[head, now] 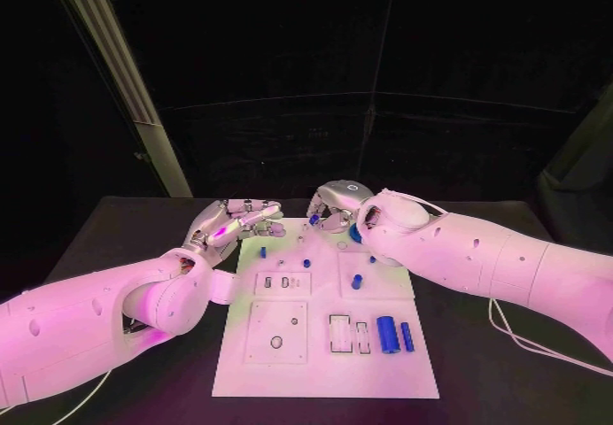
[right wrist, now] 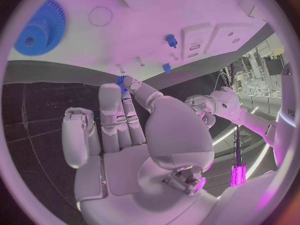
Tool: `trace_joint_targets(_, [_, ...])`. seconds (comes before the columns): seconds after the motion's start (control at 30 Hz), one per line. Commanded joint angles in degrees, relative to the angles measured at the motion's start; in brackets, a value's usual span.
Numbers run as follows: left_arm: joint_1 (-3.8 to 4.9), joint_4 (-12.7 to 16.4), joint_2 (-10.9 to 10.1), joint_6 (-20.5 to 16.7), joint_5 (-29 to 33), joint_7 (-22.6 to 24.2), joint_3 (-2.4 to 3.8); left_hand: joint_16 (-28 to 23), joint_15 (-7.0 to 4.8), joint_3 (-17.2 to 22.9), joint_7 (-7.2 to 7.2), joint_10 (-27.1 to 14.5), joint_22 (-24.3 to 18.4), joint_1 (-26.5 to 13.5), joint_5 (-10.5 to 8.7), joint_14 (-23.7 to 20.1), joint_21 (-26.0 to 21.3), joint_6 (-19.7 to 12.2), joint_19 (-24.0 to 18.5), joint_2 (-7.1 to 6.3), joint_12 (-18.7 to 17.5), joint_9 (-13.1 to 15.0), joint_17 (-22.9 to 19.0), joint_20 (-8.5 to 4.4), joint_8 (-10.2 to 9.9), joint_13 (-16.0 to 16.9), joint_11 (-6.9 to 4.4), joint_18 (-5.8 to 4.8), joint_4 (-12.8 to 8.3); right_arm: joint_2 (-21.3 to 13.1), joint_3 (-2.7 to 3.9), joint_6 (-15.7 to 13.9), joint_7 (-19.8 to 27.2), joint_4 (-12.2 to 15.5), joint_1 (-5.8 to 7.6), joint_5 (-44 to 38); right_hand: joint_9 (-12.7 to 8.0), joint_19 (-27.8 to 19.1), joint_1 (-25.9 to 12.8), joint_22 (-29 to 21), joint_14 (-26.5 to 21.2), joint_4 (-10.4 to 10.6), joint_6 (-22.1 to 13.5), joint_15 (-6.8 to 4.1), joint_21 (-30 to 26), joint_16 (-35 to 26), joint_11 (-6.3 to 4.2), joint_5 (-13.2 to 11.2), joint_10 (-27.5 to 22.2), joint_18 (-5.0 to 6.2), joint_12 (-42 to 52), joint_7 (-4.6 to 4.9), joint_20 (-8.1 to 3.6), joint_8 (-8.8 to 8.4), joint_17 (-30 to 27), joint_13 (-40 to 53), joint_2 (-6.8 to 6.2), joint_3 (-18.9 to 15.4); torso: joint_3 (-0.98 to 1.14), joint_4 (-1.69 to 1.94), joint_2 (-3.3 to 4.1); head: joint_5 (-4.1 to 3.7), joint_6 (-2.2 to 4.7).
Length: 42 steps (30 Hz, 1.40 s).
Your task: Assemble the parts on the task board
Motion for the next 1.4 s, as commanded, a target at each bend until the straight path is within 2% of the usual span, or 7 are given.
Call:
trace_joint_targets(0.03, [0.12, 0.30, -0.03, 0.67, 0.14, 0.49, 0.05, -0.38, 0.08, -0.24, -0.13, 0.24, -0.09, -0.35, -0.37, 0.10, -0.02, 0.18, 0.02, 0.11, -0.35, -0.08, 0.08, 0.29, -0.29, -0.05, 0.19, 0.65, -0.07, 0.97, 0.04, -0.47, -0.09, -1.15, 0.14, 0.33, 0.05, 0.76, -0.11, 5.74, -0.32, -0.05, 0.27, 0.01, -0.12, -0.19, 0.26, -0.48, -0.22, -0.61, 0.21, 0.10, -0.17, -0.03, -0.15, -0.06, -0.35, 0.33, -0.11, 0.13, 0.33, -0.09, -0.06])
trace_joint_targets(0.47, [0.29, 1.07, -0.47, 0.55, 0.14, 0.48, 0.06, -0.43, 0.09, -0.26, -0.13, 0.22, -0.11, -0.35, -0.39, 0.07, -0.04, 0.17, -0.01, 0.12, -0.40, -0.09, 0.08, 0.30, -0.33, -0.05, 0.20, 0.65, -0.11, 3.03, 0.04, 1.19, -1.31, -3.61, 0.15, -0.46, 0.00, 0.54, -0.47, 5.41, -0.48, 0.05, 0.06, 0.10, -0.24, -0.36, 0.37, -0.76, -0.61, -0.54, 0.17, 0.18, -0.13, -0.21, -0.71, -0.12, -0.61, 0.61, -0.44, 0.57, 1.32, -0.23, 0.57])
trace_joint_targets(0.7, [0.31, 1.12, -0.49, 0.58, 0.14, 0.45, 0.06, -0.43, 0.09, -0.26, -0.13, 0.22, -0.11, -0.35, -0.39, 0.07, -0.04, 0.17, -0.01, 0.12, -0.40, -0.09, 0.08, 0.30, -0.33, -0.05, 0.20, 0.65, -0.11, 3.60, 0.04, 1.31, -1.69, -4.04, 0.15, -0.81, -0.01, 0.41, -0.58, 5.20, -0.56, 0.08, 0.02, 0.13, -0.32, -0.52, 0.41, -0.79, -0.74, -0.49, 0.17, 0.20, -0.12, -0.23, -1.05, -0.13, -0.69, 0.67, -0.52, 0.71, 1.50, -0.21, 0.48])
trace_joint_targets(1.13, [0.36, 1.09, -0.50, 0.76, 0.14, 0.31, 0.06, -0.55, 0.12, -0.30, -0.13, 0.19, -0.16, -0.36, -0.42, 0.01, -0.09, 0.17, -0.07, 0.16, -0.53, -0.12, 0.08, 0.32, -0.42, -0.05, 0.22, 0.64, -0.22, 3.97, 0.05, 1.21, -1.56, -4.36, 0.16, -0.95, -0.05, -0.39, -1.24, 3.90, -1.11, 0.17, -0.19, 0.29, -0.81, -1.63, 0.59, -0.86, -1.55, -0.22, 0.15, 0.30, 0.00, -0.29, -3.20, -0.19, -1.30, 0.97, -0.53, 0.65, 1.46, 0.24, 0.24])
trace_joint_targets(1.23, [0.37, 1.07, -0.50, 0.78, 0.14, 0.28, 0.06, -0.55, 0.12, -0.30, -0.13, 0.19, -0.16, -0.36, -0.42, 0.01, -0.09, 0.17, -0.07, 0.16, -0.53, -0.12, 0.08, 0.32, -0.42, -0.05, 0.22, 0.64, -0.22, 4.02, 0.05, 1.33, -1.61, -4.47, 0.17, -0.95, -0.21, -1.51, -1.81, 2.10, -1.93, 0.04, -0.95, 0.76, -1.53, -3.48, 1.13, -1.04, -3.92, 0.15, 0.13, 0.72, 0.26, -0.40, -6.31, -0.32, -2.37, 1.13, -0.54, 0.66, 1.47, 0.21, 0.19])
trace_joint_targets(1.33, [0.37, 1.05, -0.51, 0.80, 0.15, 0.23, 0.06, -0.55, 0.12, -0.30, -0.13, 0.19, -0.16, -0.36, -0.42, 0.01, -0.09, 0.17, -0.07, 0.16, -0.53, -0.12, 0.08, 0.32, -0.42, -0.05, 0.22, 0.64, -0.22, 4.00, 0.05, 0.92, -1.66, -4.51, 0.21, -0.96, -0.61, -5.19, -1.85, -3.99, -3.18, -0.09, -4.52, 1.56, -4.20, -5.86, 2.30, -1.34, -9.67, 1.41, 0.36, 1.92, 1.13, -0.39, -9.01, -0.22, -4.59, 0.03, -0.55, 0.60, 1.47, 0.24, 0.15])
trace_joint_targets(1.4, [0.36, 1.04, -0.53, 0.81, 0.15, 0.21, 0.06, -0.55, 0.12, -0.30, -0.13, 0.19, -0.16, -0.36, -0.42, 0.01, -0.09, 0.17, -0.07, 0.16, -0.53, -0.12, 0.08, 0.32, -0.42, -0.05, 0.22, 0.64, -0.22, 3.82, 0.05, 0.21, -1.64, -4.29, 0.22, -0.96, -0.61, -6.08, -1.61, -5.59, -3.21, -0.09, -5.55, 1.71, -5.01, -6.44, 2.53, -1.40, -11.14, 1.74, 0.31, 2.04, 1.34, -0.40, -9.62, -0.21, -5.03, -0.76, -0.54, 0.57, 1.47, 0.31, 0.13])
